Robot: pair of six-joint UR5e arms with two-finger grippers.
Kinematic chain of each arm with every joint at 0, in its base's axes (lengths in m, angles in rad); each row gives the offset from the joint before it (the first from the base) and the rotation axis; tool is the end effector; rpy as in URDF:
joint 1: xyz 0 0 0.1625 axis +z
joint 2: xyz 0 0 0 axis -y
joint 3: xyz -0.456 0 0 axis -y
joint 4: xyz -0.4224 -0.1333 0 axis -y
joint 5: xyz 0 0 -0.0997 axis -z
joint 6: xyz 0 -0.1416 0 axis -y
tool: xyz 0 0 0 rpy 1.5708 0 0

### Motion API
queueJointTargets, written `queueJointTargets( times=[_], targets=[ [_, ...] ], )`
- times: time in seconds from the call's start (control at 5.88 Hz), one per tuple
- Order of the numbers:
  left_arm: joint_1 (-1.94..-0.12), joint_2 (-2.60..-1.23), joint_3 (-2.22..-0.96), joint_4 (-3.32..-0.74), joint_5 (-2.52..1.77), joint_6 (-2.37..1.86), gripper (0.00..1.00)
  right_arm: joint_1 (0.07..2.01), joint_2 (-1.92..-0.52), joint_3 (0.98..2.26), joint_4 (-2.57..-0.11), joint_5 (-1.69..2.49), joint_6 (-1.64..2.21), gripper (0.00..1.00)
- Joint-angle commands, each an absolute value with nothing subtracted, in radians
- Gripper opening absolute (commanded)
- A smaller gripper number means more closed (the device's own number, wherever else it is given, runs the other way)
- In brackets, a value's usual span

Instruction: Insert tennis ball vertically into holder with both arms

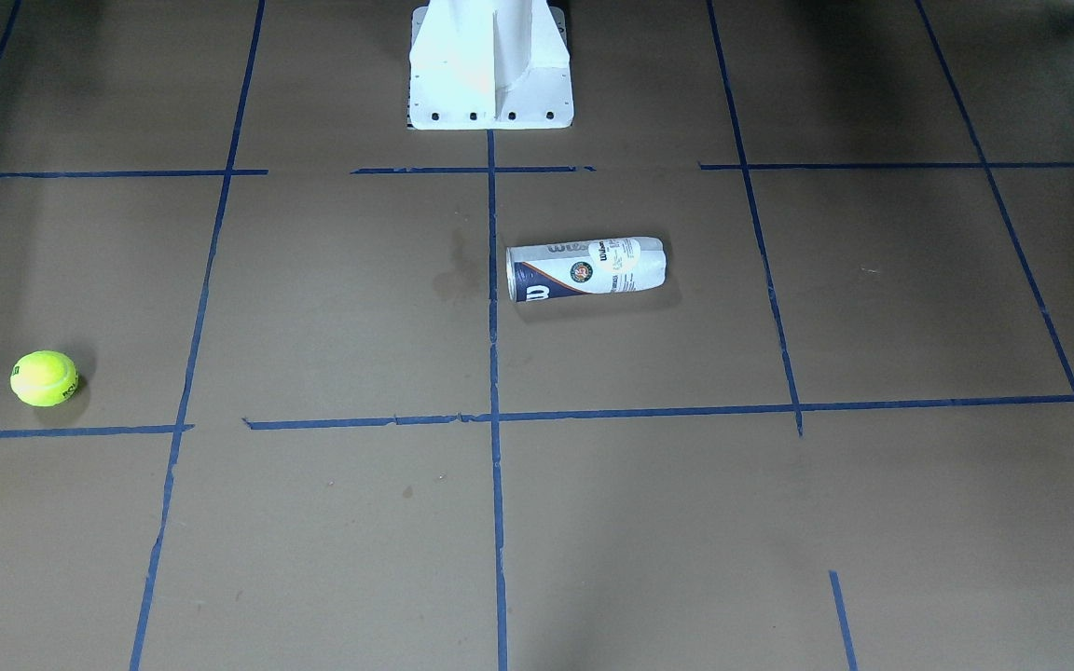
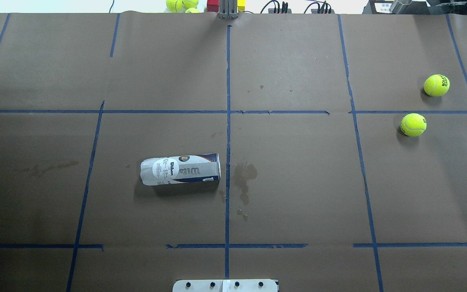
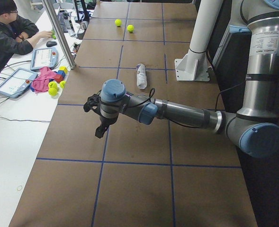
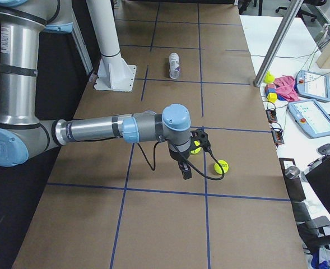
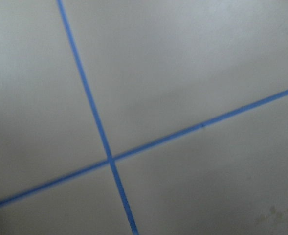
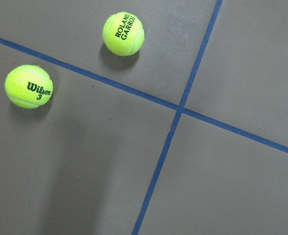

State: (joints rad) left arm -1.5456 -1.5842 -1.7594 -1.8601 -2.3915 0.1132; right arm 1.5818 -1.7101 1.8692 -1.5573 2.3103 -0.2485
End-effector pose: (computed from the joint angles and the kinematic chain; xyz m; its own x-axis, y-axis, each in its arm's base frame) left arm -0.0158 -0.5539 0.5718 0.6660 0.4595 -0.5877 -0.0981 0.8349 0.5416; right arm 0.0430 -0.4695 0.6331 0.7200 -0.3466 0.6013 0.1715 0.9284 0.3298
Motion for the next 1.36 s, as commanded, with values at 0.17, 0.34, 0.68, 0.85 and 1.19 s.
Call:
queueJointTargets(
  times=[0.17, 0.34, 0.68, 0.85, 1.19],
  targets=[
    [-1.429, -1.613, -1.773, -2.147, -2.387, 0.087, 1.0, 1.582, -1.724, 1.862, -1.528, 2.312, -0.249, 1.0],
    [-1.342, -1.65, -1.776, -2.239, -2.387, 0.074, 1.0, 1.582, -1.724, 1.862, -1.528, 2.312, -0.249, 1.0],
    [-1.183, -1.774, -1.776, -2.246, -2.387, 0.045, 1.0, 1.582, -1.724, 1.862, -1.528, 2.312, -0.249, 1.0],
    [-1.114, -1.84, -1.784, -2.243, -2.382, 0.043, 1.0, 1.582, -1.723, 1.862, -1.528, 2.312, -0.249, 1.0],
    [-0.978, -1.908, -1.822, -2.229, -2.283, -0.026, 1.0, 1.582, -1.724, 1.864, -1.528, 2.312, -0.249, 1.0]
  ],
)
